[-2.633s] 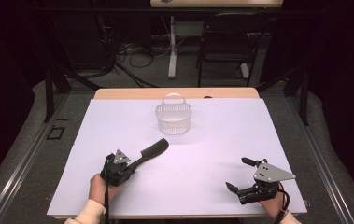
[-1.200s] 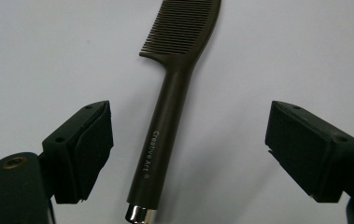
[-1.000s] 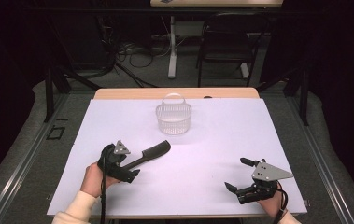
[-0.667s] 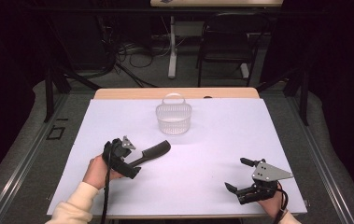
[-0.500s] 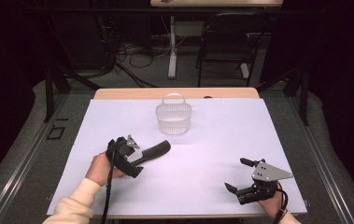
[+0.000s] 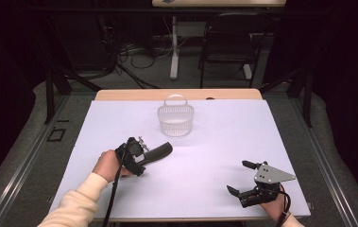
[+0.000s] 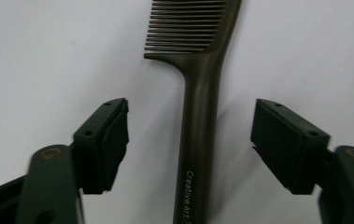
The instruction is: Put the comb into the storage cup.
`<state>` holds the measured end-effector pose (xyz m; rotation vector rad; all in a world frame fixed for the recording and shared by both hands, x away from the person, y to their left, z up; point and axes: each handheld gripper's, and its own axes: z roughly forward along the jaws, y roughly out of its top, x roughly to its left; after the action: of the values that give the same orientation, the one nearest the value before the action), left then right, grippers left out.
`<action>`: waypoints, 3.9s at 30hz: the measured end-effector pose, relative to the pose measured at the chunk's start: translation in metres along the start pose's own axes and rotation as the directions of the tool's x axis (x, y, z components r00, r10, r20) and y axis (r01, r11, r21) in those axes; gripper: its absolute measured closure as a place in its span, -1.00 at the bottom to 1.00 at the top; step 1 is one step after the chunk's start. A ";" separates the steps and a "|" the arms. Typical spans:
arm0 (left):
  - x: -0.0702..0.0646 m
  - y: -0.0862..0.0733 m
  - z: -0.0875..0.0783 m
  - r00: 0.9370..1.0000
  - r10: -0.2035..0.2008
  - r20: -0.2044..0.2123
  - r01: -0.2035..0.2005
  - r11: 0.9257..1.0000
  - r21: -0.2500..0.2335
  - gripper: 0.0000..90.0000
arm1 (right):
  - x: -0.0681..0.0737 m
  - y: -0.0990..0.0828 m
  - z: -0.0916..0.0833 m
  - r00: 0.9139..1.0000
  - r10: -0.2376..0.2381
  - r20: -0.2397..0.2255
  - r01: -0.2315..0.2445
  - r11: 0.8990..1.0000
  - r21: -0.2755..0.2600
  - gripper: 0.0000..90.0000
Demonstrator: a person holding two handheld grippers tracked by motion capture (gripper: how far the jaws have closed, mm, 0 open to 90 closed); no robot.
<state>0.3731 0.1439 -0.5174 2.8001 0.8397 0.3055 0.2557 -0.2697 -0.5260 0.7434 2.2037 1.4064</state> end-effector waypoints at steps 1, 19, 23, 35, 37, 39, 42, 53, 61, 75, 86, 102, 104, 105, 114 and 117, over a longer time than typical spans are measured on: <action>0.000 0.001 0.000 1.000 0.005 0.001 -0.005 1.000 0.006 -0.28 | 0.000 0.000 0.000 1.000 0.001 0.000 -0.001 1.000 0.000 -1.00; 0.011 0.019 0.008 0.992 0.069 0.103 -0.079 0.992 0.102 0.46 | 0.000 -0.001 0.000 1.000 0.006 -0.006 -0.006 1.000 0.004 -1.00; 0.011 0.022 0.011 0.990 0.078 0.121 -0.091 0.990 0.110 0.49 | -0.001 -0.001 0.000 1.000 0.004 -0.009 -0.004 1.000 0.003 -1.00; 0.013 0.023 0.015 0.987 0.077 0.140 -0.094 0.989 0.116 0.56 | 0.000 -0.001 0.001 1.000 0.002 -0.011 -0.002 1.000 0.006 -1.00; 0.013 0.023 0.015 0.986 0.080 0.143 -0.097 0.988 0.117 0.57 | 0.000 -0.001 0.001 1.000 0.002 -0.010 -0.002 1.000 0.004 -1.00; 0.014 0.023 0.015 0.986 0.085 0.146 -0.102 0.988 0.116 0.59 | 0.000 -0.001 0.000 1.000 0.002 -0.012 -0.002 1.000 0.009 -1.00; 0.014 0.023 0.015 0.986 0.085 0.146 -0.102 0.988 0.116 0.59 | -0.001 -0.001 0.001 1.000 0.004 -0.015 -0.004 1.000 0.014 -1.00; 0.011 0.019 0.004 0.990 0.080 0.116 -0.090 0.993 0.077 0.60 | 0.000 -0.001 0.001 1.000 0.001 -0.015 0.000 1.000 0.017 -1.00; 0.011 0.015 -0.010 0.994 0.056 0.098 -0.056 0.998 0.002 0.60 | 0.000 -0.001 0.001 1.000 -0.002 -0.012 0.002 1.000 0.016 -1.00; 0.010 0.011 -0.027 0.994 0.022 0.107 -0.010 0.994 -0.109 0.60 | 0.000 -0.001 0.000 1.000 -0.002 -0.008 0.003 1.000 0.014 -1.00; 0.010 0.001 -0.032 0.993 -0.027 0.111 0.050 0.975 -0.214 0.60 | 0.000 -0.001 0.000 1.000 -0.004 -0.008 0.004 1.000 0.013 -1.00; 0.014 -0.020 -0.034 0.987 -0.108 0.115 0.142 0.929 -0.341 0.60 | 0.000 0.000 0.000 1.000 -0.004 -0.004 0.004 1.000 0.015 -1.00; 0.015 -0.023 -0.034 0.986 -0.123 0.113 0.156 0.920 -0.359 0.60 | 0.000 0.000 0.000 1.000 -0.004 -0.003 0.004 1.000 0.016 -1.00; 0.015 -0.024 -0.034 0.985 -0.129 0.111 0.161 0.916 -0.367 0.60 | 0.000 0.000 0.001 1.000 -0.004 -0.004 0.004 1.000 0.013 -1.00; 0.017 -0.029 -0.034 0.980 -0.170 0.102 0.198 0.885 -0.422 0.60 | 0.000 0.000 0.000 1.000 -0.004 0.000 0.004 1.000 0.018 -1.00; 0.017 -0.031 -0.033 0.977 -0.188 0.105 0.215 0.872 -0.440 0.60 | 0.000 0.000 0.000 1.000 -0.002 -0.001 0.002 1.000 0.018 -1.00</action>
<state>0.3630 0.1831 -0.4910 2.2612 0.9044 0.3314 0.2562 -0.2699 -0.5265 0.7463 2.2204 1.3882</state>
